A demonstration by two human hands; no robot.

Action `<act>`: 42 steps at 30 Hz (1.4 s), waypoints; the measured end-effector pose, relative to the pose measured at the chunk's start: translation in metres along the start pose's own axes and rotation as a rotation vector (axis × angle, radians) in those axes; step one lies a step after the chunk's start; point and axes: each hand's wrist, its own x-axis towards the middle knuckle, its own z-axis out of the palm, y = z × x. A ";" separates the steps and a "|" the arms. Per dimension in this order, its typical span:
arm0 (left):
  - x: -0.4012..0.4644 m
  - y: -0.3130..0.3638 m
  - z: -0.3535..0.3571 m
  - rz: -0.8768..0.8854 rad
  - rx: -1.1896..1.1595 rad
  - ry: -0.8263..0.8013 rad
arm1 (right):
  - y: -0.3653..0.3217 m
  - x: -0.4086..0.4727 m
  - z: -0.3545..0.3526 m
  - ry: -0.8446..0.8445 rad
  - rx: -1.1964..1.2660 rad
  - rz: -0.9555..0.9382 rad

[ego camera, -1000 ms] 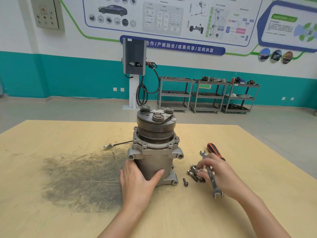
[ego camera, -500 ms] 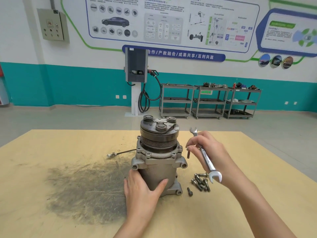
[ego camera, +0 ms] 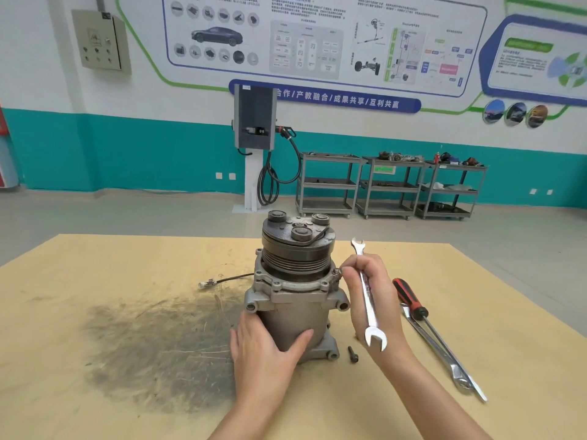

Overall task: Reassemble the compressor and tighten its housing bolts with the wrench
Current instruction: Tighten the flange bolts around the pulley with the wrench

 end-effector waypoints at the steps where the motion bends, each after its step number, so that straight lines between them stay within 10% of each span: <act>1: 0.000 0.000 0.000 0.005 -0.002 0.000 | -0.003 0.001 0.001 -0.004 0.037 0.009; 42: -0.001 0.001 -0.001 0.049 -0.010 0.009 | -0.007 0.015 -0.009 -0.198 -0.284 -0.088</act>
